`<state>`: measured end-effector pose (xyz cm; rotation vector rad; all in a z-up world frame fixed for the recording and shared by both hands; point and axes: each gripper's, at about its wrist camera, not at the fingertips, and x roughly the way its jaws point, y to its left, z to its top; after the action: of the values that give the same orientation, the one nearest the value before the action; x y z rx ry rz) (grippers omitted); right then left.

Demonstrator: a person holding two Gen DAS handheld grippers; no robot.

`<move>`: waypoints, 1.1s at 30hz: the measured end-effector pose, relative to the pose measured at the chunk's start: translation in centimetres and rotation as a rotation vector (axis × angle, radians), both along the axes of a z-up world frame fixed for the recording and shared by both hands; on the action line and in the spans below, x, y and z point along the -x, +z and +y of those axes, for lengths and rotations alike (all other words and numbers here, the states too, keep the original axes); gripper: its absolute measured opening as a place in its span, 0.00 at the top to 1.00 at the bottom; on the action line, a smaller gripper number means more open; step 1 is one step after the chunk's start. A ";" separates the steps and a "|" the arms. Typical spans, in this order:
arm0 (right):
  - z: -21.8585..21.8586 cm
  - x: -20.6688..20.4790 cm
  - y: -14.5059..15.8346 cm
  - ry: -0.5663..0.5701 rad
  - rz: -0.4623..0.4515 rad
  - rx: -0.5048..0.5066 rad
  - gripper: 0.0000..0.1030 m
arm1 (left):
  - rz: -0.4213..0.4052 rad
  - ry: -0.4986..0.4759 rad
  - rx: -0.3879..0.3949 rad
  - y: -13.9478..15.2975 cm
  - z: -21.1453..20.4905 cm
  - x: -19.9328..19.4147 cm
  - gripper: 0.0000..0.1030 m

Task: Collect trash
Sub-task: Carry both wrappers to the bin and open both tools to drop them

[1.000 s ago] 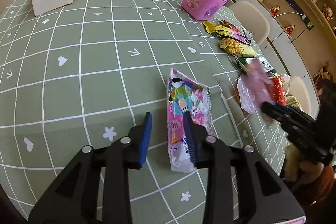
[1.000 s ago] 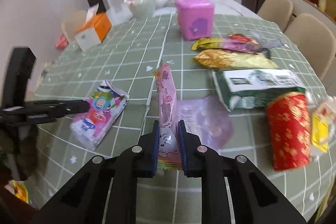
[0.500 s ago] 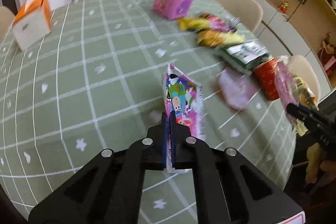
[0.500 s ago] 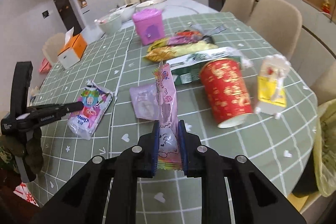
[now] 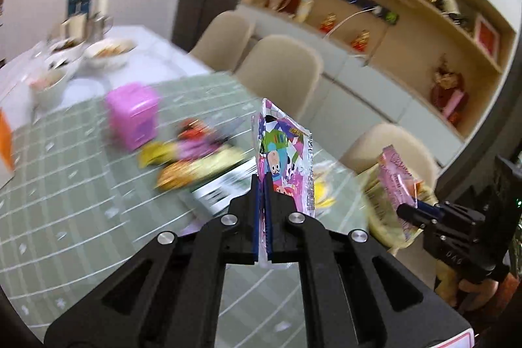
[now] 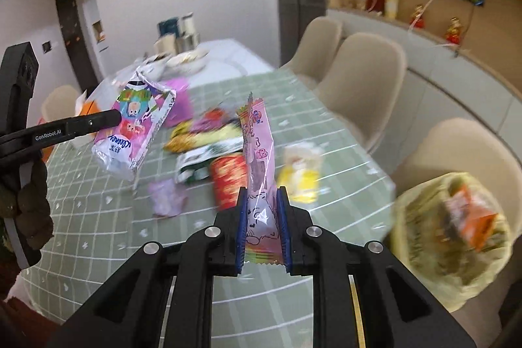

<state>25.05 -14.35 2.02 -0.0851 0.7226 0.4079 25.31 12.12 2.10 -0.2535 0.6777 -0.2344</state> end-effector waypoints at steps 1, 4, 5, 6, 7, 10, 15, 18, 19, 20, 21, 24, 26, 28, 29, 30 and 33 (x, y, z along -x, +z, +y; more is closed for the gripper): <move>-1.1 -0.1 0.6 -0.015 -0.014 0.000 0.83 | -0.007 -0.011 0.007 0.4 -1.0 -0.4 0.98; -5.1 -0.6 2.2 -0.061 -0.049 -0.004 0.83 | -0.028 -0.059 0.033 1.7 -4.8 -1.6 0.98; -6.2 -0.6 2.6 -0.071 -0.059 -0.007 0.83 | -0.035 -0.077 0.038 2.0 -6.2 -1.8 0.98; -7.6 -0.7 3.1 -0.086 -0.072 -0.008 0.83 | -0.046 -0.102 0.043 2.4 -8.0 -2.2 0.98; -9.0 -0.7 3.6 -0.102 -0.086 -0.010 0.83 | -0.050 -0.120 0.045 2.5 -9.3 -2.5 0.98; -12.8 -0.8 4.4 -0.142 -0.117 -0.008 0.83 | -0.052 -0.177 0.043 3.1 -13.8 -3.6 0.98; -19.3 -0.8 4.1 -0.192 -0.160 0.031 0.83 | -0.061 -0.257 0.039 3.1 -20.8 -5.5 0.98; -23.2 -0.9 3.4 -0.248 -0.175 0.041 0.83 | -0.037 -0.311 0.053 2.2 -25.2 -7.3 0.98; -24.6 -0.9 3.2 -0.270 -0.175 0.031 0.83 | -0.026 -0.324 0.058 1.9 -26.2 -7.9 0.98; -25.5 -0.9 3.2 -0.284 -0.176 0.025 0.83 | -0.013 -0.338 0.068 1.6 -27.4 -8.4 0.98; -26.9 -1.0 3.0 -0.304 -0.175 0.017 0.83 | 0.007 -0.353 0.089 1.1 -28.9 -9.3 0.98; -29.8 -1.5 2.7 -0.334 -0.177 0.014 0.83 | 0.068 -0.382 0.124 -0.1 -31.9 -11.1 0.98; -31.1 -2.1 2.4 -0.347 -0.178 0.009 0.83 | 0.105 -0.418 0.102 -1.1 -34.6 -12.2 0.98; -32.6 -2.6 2.0 -0.363 -0.176 -0.007 0.83 | 0.129 -0.440 0.059 -2.3 -37.1 -13.0 0.98; -33.2 -2.9 1.7 -0.370 -0.173 -0.015 0.83 | 0.144 -0.450 0.044 -3.0 -38.3 -13.4 0.98; -34.2 -3.3 1.2 -0.381 -0.166 -0.029 0.83 | 0.157 -0.456 0.032 -3.6 -39.1 -13.8 0.98; -35.6 -4.0 0.1 -0.403 -0.144 -0.055 0.83 | 0.190 -0.466 -0.018 -5.6 -41.7 -15.3 0.98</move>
<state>29.09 -49.95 2.16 0.0825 0.5685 0.0348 40.57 -29.62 -3.49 -0.0969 0.9234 -0.6555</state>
